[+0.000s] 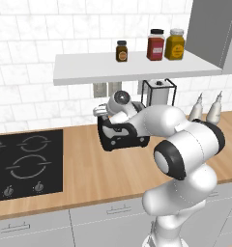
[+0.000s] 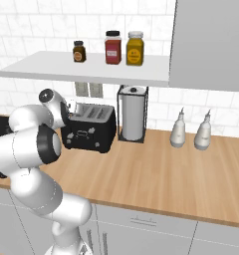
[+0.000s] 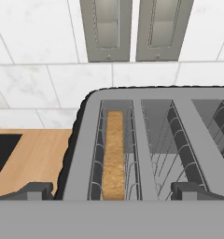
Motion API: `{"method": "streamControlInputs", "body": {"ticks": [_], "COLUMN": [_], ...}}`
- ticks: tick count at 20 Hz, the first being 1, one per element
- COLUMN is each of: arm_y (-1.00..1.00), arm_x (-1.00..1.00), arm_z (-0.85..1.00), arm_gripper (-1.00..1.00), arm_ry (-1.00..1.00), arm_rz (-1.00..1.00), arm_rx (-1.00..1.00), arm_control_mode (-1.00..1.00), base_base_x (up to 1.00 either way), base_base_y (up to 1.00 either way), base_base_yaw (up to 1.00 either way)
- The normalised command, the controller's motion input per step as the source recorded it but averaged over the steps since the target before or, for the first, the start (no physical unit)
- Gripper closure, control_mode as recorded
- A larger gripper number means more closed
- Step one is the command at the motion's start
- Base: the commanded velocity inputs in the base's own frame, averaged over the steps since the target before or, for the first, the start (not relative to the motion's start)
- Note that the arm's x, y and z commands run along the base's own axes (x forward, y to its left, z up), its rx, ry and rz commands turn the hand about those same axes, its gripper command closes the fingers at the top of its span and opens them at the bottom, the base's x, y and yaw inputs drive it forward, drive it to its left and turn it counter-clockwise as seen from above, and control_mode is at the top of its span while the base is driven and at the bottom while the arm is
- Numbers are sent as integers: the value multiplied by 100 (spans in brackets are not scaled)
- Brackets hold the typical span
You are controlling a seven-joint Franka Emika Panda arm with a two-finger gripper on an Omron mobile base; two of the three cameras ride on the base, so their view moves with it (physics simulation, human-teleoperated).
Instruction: Start the toaster. Once the lever pops up, take the bread to the plate on the dining counter.
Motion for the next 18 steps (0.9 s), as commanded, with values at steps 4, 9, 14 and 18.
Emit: {"method": "streamControlInputs", "body": {"ticks": [4, 9, 14, 18], "arm_y": [0, 0, 0, 0], "arm_x": [0, 0, 0, 0], "arm_z": [0, 0, 0, 0], "arm_gripper": [-100, -100, -100, -100], "arm_ry": [0, 0, 0, 0], "arm_rz": [0, 0, 0, 0], "arm_rx": [0, 0, 0, 0], "arm_control_mode": [-100, -100, -100, -100], "base_base_x": [0, 0, 0, 0], "base_base_y": [0, 0, 0, 0], "base_base_yaw": [0, 0, 0, 0]}}
